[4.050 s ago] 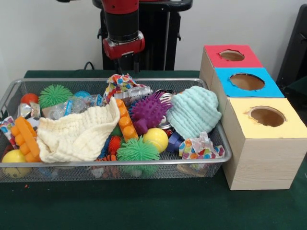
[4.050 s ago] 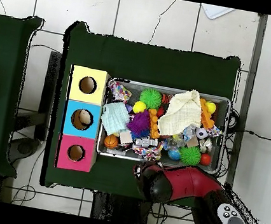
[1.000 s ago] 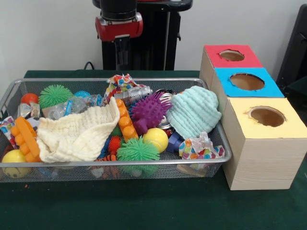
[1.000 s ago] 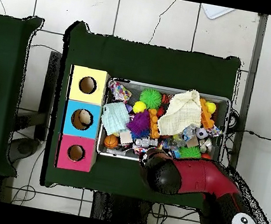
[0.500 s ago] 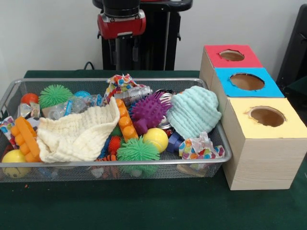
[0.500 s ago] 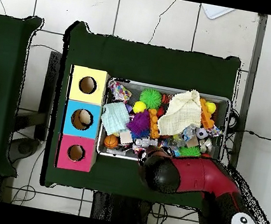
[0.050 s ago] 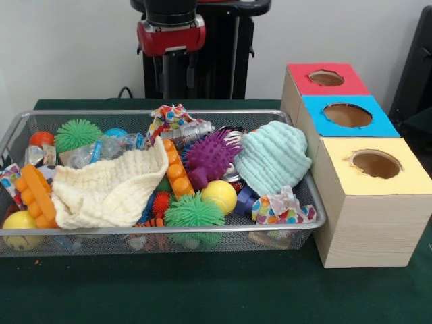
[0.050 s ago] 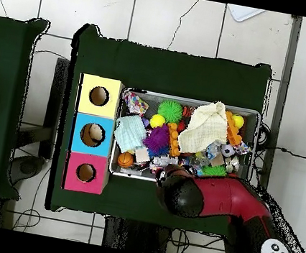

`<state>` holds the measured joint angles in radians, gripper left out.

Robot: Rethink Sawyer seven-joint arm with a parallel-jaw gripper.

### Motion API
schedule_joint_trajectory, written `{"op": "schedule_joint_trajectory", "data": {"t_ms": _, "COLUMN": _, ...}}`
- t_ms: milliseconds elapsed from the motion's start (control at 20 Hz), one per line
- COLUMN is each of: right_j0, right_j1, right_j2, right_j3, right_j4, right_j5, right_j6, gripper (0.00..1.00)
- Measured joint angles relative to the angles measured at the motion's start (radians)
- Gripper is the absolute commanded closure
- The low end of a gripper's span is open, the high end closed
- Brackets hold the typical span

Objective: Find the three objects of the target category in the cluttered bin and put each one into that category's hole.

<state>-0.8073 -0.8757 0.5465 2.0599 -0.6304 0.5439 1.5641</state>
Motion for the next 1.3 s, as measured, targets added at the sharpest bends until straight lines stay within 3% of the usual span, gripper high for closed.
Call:
{"op": "schedule_joint_trajectory", "data": {"t_ms": 1150, "right_j0": -0.025, "right_j1": 0.144, "right_j2": 0.006, "right_j3": -0.082, "right_j4": -0.091, "right_j5": 0.000, "right_j6": 0.000, "gripper": 0.00}}
{"op": "schedule_joint_trajectory", "data": {"t_ms": 1200, "right_j0": -0.029, "right_j1": 0.158, "right_j2": 0.009, "right_j3": -0.092, "right_j4": -0.102, "right_j5": 0.000, "right_j6": 0.000, "gripper": 1.00}}
{"op": "schedule_joint_trajectory", "data": {"t_ms": 1300, "right_j0": -0.032, "right_j1": 0.161, "right_j2": 0.011, "right_j3": -0.094, "right_j4": -0.104, "right_j5": 0.000, "right_j6": 0.000, "gripper": 1.00}}
